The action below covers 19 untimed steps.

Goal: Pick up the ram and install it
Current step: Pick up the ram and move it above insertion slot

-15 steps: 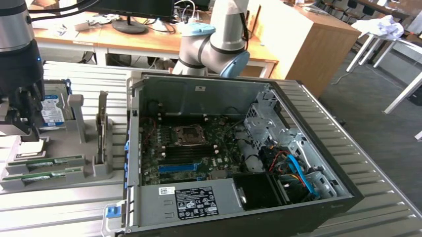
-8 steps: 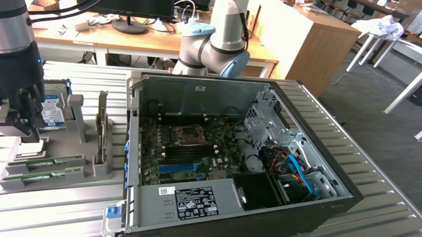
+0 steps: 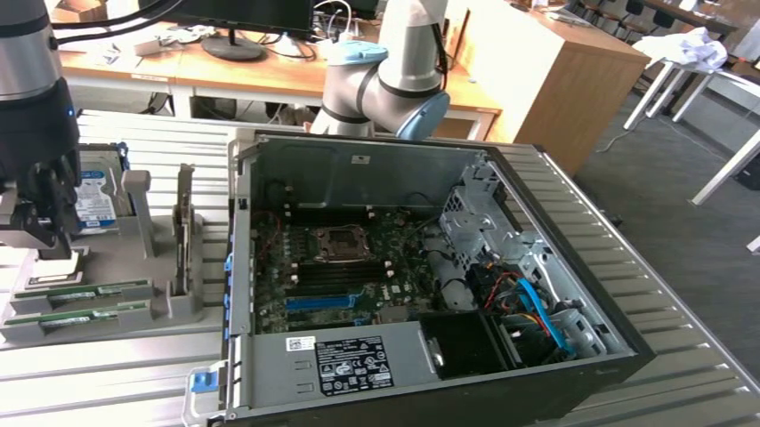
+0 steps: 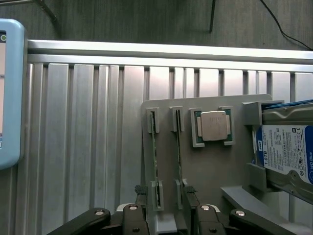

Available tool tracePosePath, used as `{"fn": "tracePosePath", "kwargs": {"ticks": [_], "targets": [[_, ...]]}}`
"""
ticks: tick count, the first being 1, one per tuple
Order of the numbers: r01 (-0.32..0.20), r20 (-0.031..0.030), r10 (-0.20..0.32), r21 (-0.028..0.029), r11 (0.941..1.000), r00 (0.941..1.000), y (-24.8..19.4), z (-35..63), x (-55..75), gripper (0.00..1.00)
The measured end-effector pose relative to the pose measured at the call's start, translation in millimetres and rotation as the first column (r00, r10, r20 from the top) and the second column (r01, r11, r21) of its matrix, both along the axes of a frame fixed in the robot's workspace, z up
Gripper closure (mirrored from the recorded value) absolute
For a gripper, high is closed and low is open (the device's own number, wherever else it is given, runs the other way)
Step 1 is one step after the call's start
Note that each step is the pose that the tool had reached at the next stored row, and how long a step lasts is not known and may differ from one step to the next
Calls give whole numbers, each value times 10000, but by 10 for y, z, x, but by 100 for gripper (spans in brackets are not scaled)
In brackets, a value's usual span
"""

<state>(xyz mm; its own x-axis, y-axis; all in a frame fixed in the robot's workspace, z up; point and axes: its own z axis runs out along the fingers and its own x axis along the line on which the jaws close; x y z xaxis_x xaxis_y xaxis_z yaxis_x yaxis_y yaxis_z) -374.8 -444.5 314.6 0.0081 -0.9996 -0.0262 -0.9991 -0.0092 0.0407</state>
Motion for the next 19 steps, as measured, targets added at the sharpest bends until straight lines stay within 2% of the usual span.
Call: {"fn": "tracePosePath", "kwargs": {"ticks": [19], "targets": [[0, 0, 0, 0, 10000, 10000, -27, -95, 0, 59]]}}
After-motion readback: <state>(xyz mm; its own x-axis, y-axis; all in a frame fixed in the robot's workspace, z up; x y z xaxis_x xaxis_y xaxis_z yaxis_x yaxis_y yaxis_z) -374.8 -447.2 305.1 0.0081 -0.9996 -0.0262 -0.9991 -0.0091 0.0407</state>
